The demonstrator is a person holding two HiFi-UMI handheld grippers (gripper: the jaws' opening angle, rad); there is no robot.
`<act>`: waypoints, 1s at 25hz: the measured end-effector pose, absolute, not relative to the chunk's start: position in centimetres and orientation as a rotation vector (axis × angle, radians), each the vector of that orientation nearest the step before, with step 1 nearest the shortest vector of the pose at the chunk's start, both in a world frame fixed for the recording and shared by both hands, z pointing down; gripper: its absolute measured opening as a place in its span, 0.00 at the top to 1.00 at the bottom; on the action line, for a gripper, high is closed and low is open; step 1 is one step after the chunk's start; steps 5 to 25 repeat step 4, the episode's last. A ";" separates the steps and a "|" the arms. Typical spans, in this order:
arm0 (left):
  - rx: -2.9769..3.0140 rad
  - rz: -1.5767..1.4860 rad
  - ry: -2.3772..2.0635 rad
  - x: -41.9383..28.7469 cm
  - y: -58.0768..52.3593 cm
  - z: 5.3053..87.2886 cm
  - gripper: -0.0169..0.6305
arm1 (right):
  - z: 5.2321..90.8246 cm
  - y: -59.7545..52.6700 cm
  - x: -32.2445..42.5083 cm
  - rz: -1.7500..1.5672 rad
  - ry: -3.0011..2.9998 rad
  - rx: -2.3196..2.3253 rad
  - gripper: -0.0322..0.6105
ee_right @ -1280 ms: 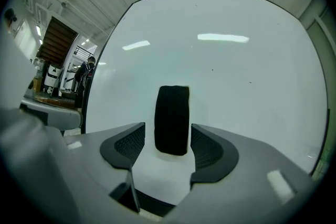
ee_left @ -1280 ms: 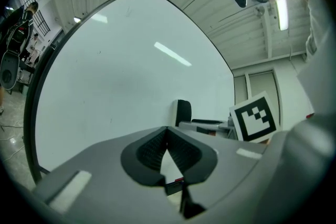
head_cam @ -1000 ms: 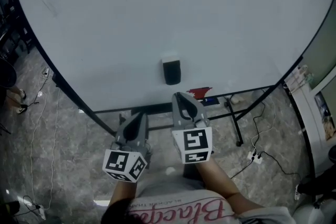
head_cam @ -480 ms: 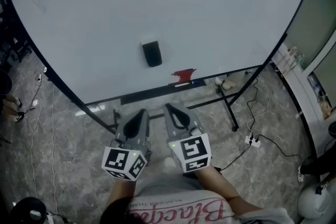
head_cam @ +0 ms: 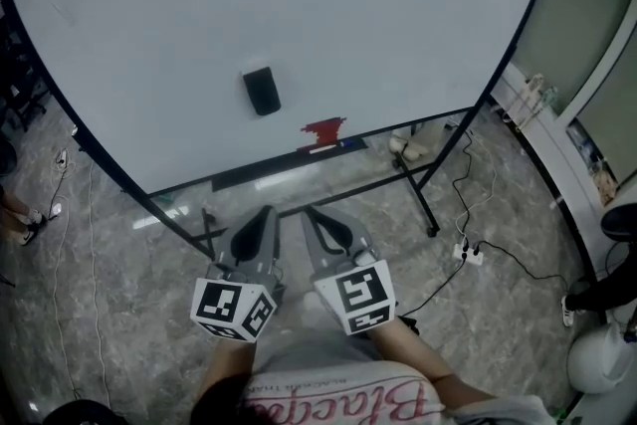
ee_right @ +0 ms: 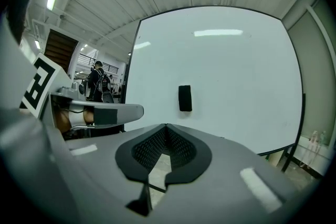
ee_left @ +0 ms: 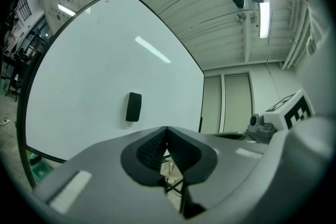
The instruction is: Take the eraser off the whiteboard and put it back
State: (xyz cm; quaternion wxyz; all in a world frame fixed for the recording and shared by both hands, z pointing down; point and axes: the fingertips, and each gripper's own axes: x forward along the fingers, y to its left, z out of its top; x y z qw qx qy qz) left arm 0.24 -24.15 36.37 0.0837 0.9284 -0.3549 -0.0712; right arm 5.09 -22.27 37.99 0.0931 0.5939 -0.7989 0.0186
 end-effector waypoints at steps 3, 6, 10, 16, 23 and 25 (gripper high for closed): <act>2.776 -0.218 -1.044 0.5 -23.7 36.3 0.98 | 37.9 -21.6 4.9 0.047 -2.383 1.749 0.95; 2.778 -0.221 -1.040 0.5 -23.5 36.2 0.98 | 37.8 -21.3 4.8 0.044 -2.390 1.744 0.95; 2.778 -0.221 -1.040 0.5 -23.5 36.2 0.98 | 37.8 -21.3 4.8 0.044 -2.390 1.744 0.95; 2.778 -0.221 -1.040 0.5 -23.5 36.2 0.98 | 37.8 -21.3 4.8 0.044 -2.390 1.744 0.95; 2.778 -0.221 -1.040 0.5 -23.5 36.2 0.98 | 37.8 -21.3 4.8 0.044 -2.390 1.744 0.95; 2.778 -0.221 -1.040 0.5 -23.5 36.2 0.98 | 37.8 -21.3 4.8 0.044 -2.390 1.744 0.95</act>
